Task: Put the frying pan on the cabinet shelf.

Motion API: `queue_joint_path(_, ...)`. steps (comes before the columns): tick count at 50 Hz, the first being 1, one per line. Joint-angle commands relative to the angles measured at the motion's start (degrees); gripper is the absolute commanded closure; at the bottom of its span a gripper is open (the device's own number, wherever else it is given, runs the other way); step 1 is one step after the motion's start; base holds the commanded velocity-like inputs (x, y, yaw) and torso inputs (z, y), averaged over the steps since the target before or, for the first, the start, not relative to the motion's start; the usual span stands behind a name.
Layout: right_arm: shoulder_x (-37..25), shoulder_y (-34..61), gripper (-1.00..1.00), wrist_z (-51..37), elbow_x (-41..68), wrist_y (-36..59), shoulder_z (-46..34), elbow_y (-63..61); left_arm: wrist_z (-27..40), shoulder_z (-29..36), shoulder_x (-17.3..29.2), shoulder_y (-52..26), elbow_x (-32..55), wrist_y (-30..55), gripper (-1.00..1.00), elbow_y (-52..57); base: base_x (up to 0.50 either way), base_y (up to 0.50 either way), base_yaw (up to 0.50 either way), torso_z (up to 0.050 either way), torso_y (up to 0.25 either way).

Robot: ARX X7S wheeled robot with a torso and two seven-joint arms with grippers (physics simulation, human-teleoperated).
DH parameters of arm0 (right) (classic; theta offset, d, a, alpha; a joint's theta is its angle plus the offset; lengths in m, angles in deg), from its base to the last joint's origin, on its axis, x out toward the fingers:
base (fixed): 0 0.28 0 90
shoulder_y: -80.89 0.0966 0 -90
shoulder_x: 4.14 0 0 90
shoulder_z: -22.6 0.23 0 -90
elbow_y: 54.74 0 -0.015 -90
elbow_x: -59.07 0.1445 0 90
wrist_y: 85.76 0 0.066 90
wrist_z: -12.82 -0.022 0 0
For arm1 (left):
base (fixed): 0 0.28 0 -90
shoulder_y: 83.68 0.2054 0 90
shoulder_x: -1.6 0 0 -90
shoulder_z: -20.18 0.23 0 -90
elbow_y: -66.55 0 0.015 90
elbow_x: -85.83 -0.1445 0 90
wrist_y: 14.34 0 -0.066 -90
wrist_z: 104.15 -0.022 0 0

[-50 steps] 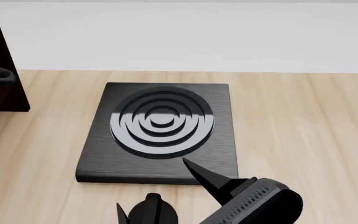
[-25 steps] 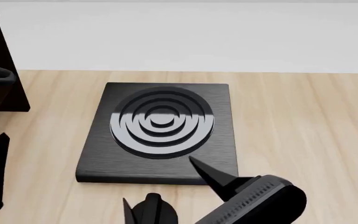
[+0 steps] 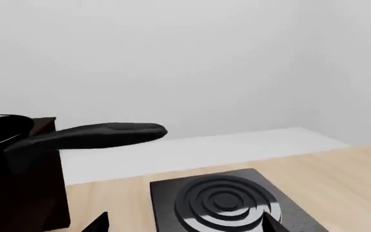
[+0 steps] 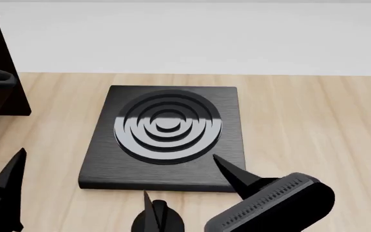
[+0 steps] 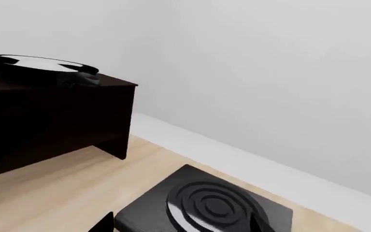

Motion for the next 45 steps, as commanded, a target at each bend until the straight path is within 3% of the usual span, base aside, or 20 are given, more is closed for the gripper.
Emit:
queue_joint_path(1,0.90,0.61,-1.00,-2.67,2.33,0.81,2.04,1.98,5.61,0.60,2.08,-3.91,2.72,6.23,-1.00,5.75,0.00,0.00,0.00,0.000,0.000)
queue_joint_path(8,1.06,0.43,-1.00,-4.78,3.15,1.01,3.61,3.26,13.51,3.64,3.25,-9.82,6.28,15.26,-1.00,8.64,0.00,0.00,0.00,0.000,0.000)
queue_joint_path(15,0.60,0.28,-1.00,-7.14,2.35,1.59,4.49,3.89,18.53,2.32,1.69,-12.57,12.23,18.34,-1.00,8.39,0.00,0.00,0.00,0.000,0.000)
queue_joint_path(30,0.11,1.47,-1.00,-14.11,1.91,4.81,6.30,3.93,23.26,4.31,-0.46,-14.71,15.01,20.71,-1.00,8.43,0.00,0.00,0.00,0.000,0.000)
queue_joint_path(45,0.10,-0.35,-1.00,-17.27,2.50,2.97,10.66,4.62,23.19,3.24,-1.30,-13.53,16.97,19.09,-1.00,6.93,0.00,0.00,0.00,0.000,0.000)
